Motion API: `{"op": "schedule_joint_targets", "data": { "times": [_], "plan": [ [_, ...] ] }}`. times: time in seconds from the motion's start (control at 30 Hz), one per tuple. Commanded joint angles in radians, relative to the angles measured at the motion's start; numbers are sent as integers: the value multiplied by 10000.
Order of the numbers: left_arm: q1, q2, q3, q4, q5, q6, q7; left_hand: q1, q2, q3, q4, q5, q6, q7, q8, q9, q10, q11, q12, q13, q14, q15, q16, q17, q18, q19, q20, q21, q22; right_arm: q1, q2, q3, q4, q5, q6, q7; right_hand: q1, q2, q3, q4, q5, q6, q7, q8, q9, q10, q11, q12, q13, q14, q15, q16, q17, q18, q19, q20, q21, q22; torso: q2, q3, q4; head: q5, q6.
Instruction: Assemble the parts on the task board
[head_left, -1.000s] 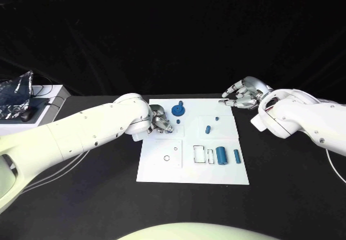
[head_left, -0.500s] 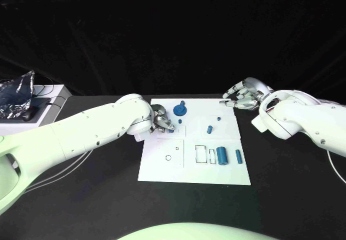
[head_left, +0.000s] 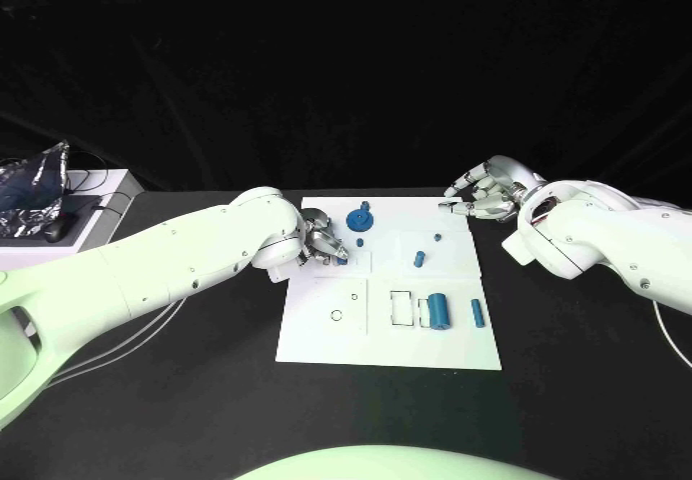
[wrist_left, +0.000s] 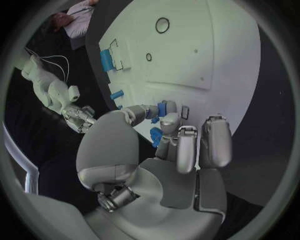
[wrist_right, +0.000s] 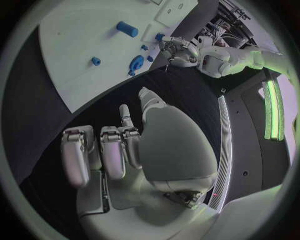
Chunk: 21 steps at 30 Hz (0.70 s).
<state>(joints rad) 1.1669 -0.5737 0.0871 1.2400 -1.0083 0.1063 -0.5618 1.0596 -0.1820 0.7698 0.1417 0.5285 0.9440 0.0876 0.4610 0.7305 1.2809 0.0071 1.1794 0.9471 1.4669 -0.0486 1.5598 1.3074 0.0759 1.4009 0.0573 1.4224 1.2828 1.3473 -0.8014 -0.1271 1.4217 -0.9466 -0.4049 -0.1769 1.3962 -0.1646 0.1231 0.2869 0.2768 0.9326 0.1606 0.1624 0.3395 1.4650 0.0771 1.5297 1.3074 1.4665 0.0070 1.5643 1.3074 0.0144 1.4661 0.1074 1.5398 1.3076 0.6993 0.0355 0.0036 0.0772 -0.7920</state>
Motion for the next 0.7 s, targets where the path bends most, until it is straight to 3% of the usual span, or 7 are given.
{"op": "schedule_joint_targets", "data": {
  "times": [0.03,0.5,0.7],
  "plan": [
    [-41,77,-32,-60,238,385,130,-43,98,2003,-2087,50,74,-8,19,15,68,-18,8,-6,1014,-66,65,2555,-79,13,-34,47,6,-9,7,1,0,-89,166,38,-108,-22,60,8,9,-80,-13,60,8,659,-6,-8,2236,1035,-41,54,2604,-43,869,-21,-70,2353,0,-4,9,1,12],
    [-13,55,-34,-84,228,774,77,36,152,1853,-2146,92,110,-23,2,-23,101,-32,7,32,1024,-73,83,2587,-77,-2,-38,38,-2,-13,13,1,0,-91,174,43,-108,-22,60,8,9,-80,-13,60,8,659,-6,-8,2236,1035,-41,54,2604,-43,869,-21,-70,2353,6,-22,-6,6,52],
    [185,-90,1,99,363,1159,92,95,168,1832,-2198,127,138,-39,-13,-49,127,-41,21,68,1034,-79,101,2619,-80,2,-42,45,12,-14,0,1,1,-94,179,38,-108,-22,60,8,9,-80,-13,60,8,659,-6,-8,2236,1035,-41,54,2604,-43,869,-21,-70,2353,9,-21,1,-13,46]
  ]
}}
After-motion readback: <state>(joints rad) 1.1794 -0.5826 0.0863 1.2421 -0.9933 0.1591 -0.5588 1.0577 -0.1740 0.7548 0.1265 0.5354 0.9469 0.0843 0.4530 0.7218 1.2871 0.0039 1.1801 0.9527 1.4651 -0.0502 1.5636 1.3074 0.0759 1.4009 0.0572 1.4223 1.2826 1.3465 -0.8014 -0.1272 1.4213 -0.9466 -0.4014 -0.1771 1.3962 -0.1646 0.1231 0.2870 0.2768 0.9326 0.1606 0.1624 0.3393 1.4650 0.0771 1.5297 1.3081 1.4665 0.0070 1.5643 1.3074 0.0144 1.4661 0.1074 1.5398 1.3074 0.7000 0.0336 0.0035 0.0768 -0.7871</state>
